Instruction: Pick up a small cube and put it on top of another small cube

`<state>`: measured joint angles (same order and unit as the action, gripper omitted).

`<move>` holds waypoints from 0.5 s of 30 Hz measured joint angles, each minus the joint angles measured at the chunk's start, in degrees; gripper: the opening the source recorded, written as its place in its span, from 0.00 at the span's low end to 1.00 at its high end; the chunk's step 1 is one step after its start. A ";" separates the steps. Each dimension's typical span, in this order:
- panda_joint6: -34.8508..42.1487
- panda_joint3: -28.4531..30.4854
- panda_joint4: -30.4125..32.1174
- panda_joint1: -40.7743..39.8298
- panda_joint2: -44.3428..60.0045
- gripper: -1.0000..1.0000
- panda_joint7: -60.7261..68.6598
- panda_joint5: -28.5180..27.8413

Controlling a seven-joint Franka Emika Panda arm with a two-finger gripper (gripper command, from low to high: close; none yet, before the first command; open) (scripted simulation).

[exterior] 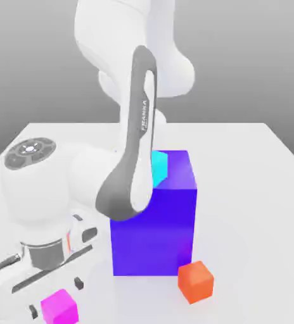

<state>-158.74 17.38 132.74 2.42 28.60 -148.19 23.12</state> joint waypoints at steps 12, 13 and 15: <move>6.35 4.70 3.18 2.23 -8.61 0.00 -1.64 -6.19; 7.07 4.70 4.09 1.27 -9.28 0.00 0.76 -6.35; 8.27 4.56 5.99 -0.81 -10.47 0.00 6.24 -6.47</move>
<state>-150.48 21.94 138.74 1.61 18.13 -141.95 16.65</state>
